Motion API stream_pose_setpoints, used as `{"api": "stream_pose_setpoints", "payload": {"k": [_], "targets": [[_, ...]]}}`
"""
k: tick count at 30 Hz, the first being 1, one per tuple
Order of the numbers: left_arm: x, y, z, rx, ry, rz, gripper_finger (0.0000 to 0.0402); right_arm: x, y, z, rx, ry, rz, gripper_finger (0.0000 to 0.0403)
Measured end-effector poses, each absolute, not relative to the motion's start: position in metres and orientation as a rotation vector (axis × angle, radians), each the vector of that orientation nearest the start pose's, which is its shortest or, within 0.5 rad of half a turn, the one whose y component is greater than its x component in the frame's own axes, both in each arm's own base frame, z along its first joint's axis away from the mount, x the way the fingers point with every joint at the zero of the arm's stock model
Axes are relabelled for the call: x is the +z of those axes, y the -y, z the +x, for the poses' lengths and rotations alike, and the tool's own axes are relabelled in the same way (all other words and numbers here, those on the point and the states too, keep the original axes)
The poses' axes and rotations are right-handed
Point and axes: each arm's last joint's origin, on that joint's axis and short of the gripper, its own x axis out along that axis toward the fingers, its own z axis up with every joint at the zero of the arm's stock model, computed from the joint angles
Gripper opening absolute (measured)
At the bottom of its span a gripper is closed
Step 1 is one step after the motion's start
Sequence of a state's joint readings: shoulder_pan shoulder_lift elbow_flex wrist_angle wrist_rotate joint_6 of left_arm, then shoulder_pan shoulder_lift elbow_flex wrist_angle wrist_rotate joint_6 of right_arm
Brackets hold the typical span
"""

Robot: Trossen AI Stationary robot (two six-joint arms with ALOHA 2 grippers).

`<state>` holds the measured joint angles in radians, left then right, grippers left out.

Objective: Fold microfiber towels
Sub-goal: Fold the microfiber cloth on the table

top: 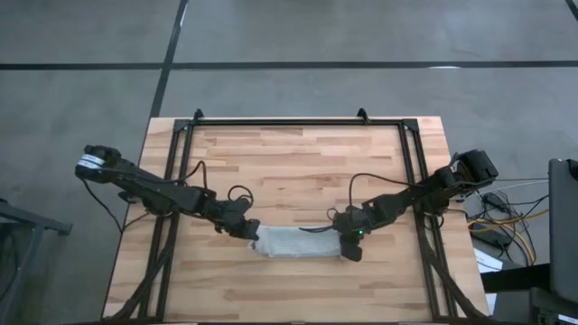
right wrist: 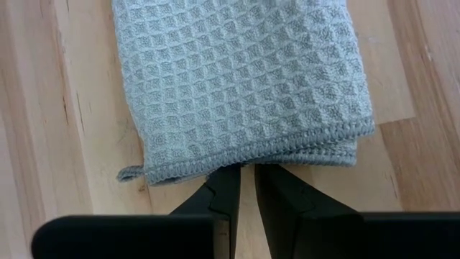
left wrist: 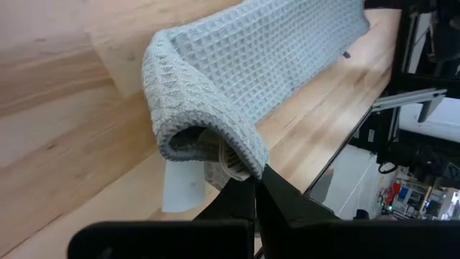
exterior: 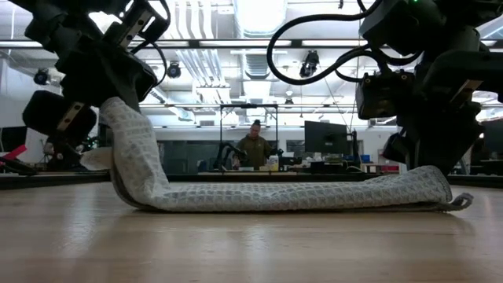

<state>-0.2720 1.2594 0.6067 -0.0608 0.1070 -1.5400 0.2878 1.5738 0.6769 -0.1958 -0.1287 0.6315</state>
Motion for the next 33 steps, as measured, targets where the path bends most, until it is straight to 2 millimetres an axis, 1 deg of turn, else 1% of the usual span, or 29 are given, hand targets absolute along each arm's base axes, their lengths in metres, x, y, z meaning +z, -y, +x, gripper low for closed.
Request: {"api": "stream_pose_setpoints", "payload": {"k": [4,10,14,17,22,28,33], "targets": [[0.192,0.066,0.235,0.246,-0.821,-1.397,0.0000,0.128,-0.079,0.253,0.016,-1.169,0.472,0.0043],[0.197,0.065,0.240,0.162,-0.762,-1.347,0.0000,0.128,-0.079,0.253,0.017,-1.166,0.472,0.0043],[0.198,0.063,0.241,0.158,-0.750,-1.352,0.0000,0.128,-0.079,0.253,0.018,-1.166,0.470,0.0043],[0.195,0.064,0.242,0.168,-0.757,-1.358,0.0000,0.128,-0.079,0.253,0.019,-1.165,0.470,0.0043],[0.185,0.066,0.247,0.155,-0.818,-1.376,0.0000,0.128,-0.079,0.254,0.021,-1.158,0.470,0.0043],[0.183,0.066,0.261,0.050,-0.767,-1.350,0.0000,0.129,-0.079,0.255,0.024,-1.152,0.471,0.0043],[0.181,0.064,0.268,0.057,-0.780,-1.354,0.0000,0.129,-0.079,0.255,0.025,-1.150,0.471,0.0043]]}}
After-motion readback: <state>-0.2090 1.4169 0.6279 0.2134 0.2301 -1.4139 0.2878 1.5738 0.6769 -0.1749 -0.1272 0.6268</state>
